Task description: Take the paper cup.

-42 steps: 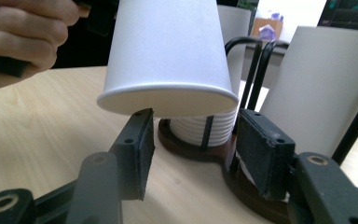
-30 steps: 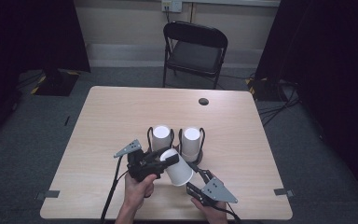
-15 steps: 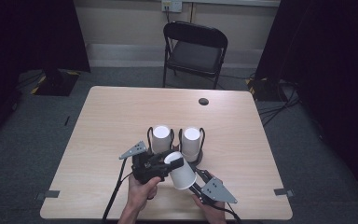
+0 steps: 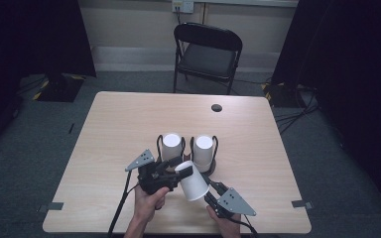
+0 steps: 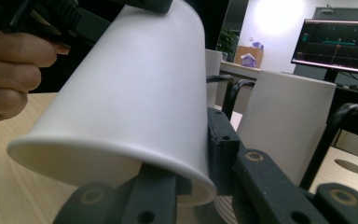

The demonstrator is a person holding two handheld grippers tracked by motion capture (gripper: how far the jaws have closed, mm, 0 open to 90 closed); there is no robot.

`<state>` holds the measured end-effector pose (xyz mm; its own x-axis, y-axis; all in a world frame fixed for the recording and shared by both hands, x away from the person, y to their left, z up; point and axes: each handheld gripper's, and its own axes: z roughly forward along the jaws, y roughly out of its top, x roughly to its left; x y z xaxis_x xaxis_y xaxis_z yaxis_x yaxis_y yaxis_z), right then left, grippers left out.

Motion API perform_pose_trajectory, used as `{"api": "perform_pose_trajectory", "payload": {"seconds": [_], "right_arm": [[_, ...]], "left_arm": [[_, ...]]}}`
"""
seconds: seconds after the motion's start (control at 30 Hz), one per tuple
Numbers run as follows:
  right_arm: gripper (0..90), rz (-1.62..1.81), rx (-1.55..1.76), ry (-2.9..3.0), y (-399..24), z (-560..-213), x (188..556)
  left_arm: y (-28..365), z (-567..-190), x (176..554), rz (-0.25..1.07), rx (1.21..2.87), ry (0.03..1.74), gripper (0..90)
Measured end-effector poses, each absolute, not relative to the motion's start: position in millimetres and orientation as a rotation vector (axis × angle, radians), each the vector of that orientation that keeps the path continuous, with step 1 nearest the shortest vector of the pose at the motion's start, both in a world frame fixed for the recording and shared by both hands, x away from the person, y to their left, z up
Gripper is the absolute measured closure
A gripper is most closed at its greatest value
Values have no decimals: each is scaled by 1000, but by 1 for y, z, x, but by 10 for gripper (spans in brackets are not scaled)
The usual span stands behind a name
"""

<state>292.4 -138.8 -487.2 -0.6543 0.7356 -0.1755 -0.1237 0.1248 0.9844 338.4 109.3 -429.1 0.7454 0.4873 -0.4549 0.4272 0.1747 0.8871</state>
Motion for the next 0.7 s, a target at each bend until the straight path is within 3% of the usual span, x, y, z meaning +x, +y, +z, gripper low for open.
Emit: {"api": "perform_pose_trajectory", "payload": {"seconds": [0.03, 0.7], "right_arm": [[880, 1621, 612, 1727, -141, -486, 292], [888, 1607, 772, 1844, -152, -479, 297]], "left_arm": [[110, -429, 339, 60, 1442, 802, 331], [112, -432, 333, 315, 1578, 734, 274]]}}
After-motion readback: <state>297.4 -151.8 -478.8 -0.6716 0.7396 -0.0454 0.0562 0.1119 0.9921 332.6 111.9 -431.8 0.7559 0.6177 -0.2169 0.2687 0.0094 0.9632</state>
